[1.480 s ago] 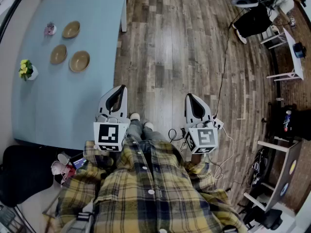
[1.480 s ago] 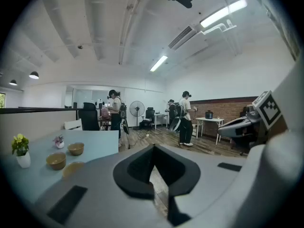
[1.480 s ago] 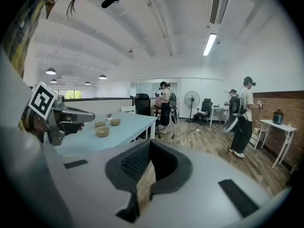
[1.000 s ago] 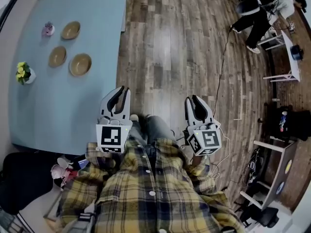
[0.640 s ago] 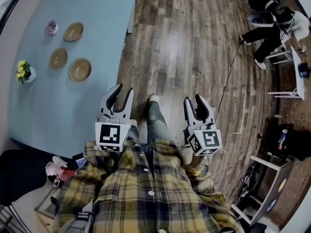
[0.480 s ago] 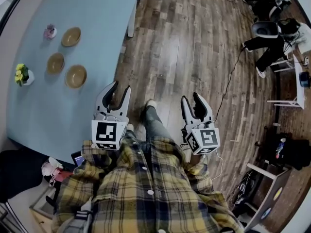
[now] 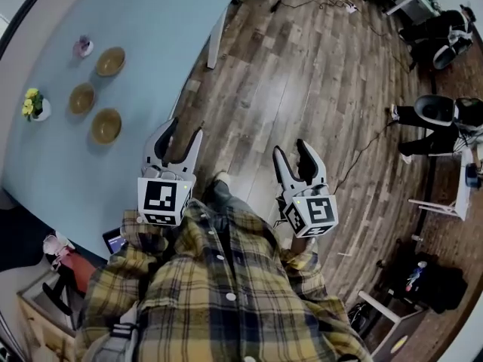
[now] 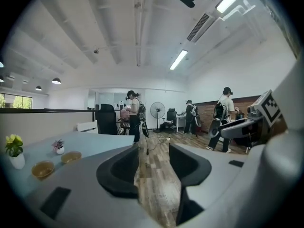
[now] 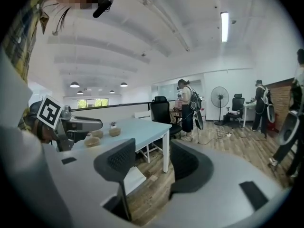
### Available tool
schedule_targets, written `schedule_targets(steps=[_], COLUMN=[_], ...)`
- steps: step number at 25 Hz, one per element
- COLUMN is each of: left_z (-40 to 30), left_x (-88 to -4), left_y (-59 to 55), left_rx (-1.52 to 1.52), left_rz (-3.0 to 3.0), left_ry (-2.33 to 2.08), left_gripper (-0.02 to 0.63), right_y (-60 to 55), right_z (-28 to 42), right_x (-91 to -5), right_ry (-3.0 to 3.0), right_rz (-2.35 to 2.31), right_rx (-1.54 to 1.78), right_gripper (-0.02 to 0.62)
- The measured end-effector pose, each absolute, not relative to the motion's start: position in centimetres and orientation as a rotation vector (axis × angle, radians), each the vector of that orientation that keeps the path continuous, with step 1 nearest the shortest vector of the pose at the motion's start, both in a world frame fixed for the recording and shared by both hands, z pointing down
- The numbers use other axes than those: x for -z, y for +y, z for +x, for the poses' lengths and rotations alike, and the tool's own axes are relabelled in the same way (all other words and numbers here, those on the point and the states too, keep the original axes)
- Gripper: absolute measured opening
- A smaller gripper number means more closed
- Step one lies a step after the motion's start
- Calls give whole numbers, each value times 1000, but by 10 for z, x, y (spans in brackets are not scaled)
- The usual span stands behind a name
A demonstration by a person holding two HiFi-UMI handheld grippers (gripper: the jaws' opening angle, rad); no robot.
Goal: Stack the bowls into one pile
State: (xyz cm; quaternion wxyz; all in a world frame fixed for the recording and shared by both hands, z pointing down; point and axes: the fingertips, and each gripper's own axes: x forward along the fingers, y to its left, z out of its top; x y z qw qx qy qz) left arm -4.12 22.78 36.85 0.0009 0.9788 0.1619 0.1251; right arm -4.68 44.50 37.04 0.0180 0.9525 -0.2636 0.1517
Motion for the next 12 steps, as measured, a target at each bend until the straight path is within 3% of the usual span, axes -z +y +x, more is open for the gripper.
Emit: schedule_targets(steps=[12], left_z=[-26], left_x=[-374], left_y=[230], left_rx=[-447], left_rz=[3103], left_ry=[340], left_gripper=[240], right_y=[450], right_z=[-13], right_x=[-383], right_ry=[-998], right_rz=[2934], right_rx=[-488], right_gripper=[232])
